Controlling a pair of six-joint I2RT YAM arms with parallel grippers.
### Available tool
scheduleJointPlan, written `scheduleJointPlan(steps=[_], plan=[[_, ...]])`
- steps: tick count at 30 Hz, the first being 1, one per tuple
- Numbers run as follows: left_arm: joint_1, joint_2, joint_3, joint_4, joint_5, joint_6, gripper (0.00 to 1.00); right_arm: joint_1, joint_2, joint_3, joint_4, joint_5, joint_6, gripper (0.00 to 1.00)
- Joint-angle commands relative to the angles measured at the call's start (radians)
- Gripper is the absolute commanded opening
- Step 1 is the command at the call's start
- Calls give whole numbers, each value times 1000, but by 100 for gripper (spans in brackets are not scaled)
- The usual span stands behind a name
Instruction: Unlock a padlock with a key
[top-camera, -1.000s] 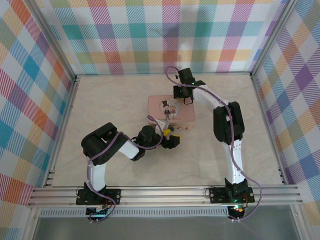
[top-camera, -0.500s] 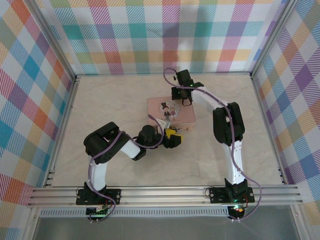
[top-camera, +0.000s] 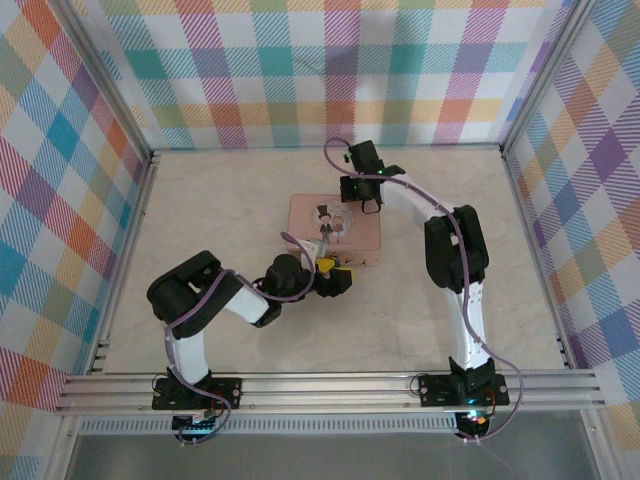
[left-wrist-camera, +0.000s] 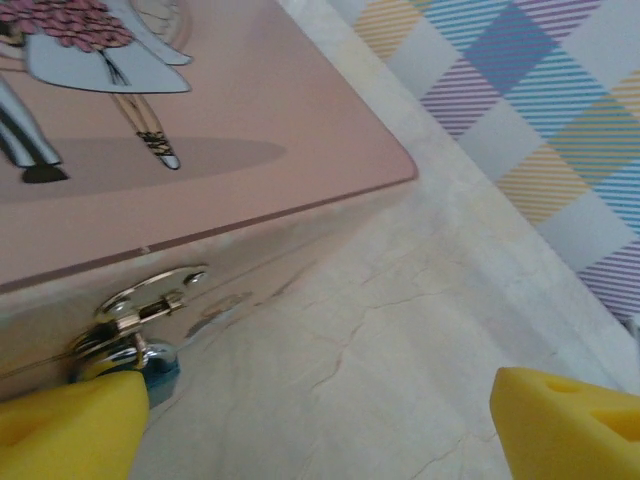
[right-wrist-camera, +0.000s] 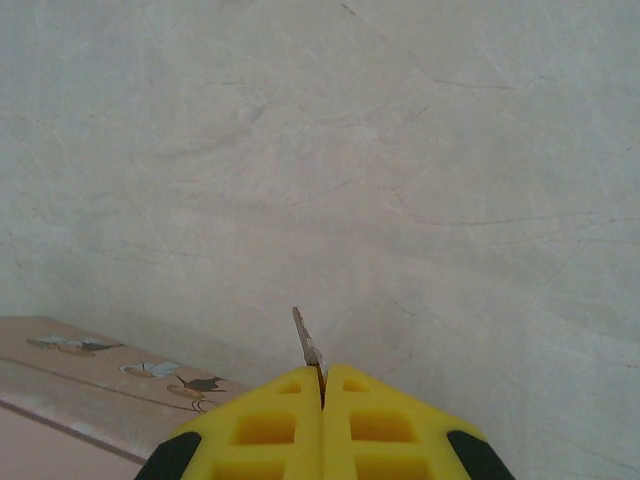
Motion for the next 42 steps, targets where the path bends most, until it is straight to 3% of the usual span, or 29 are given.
scheduleJointPlan(steps=[1,9,21,32,37,42], plan=[[24,-58,-19,-37,-165,78,90,35,-6,-17,-180,-14,18,0],[24,-67,-19,-50,-158,87,90,29,-4,87,-246,61,-1,0],[37,-235,-109,-134,-114,99,99,-28,-74,54,-232,114,-8,0],[96,-61,-18,-80,8,26,100,-49,-63,-31,-196,186,-23,0],[96,4,21,-48,21,30,100,-47,-47,-66,-172,176,-16,0],[96,37,69,-16,106,24,98,-24,-31,-92,-147,155,-10,0]])
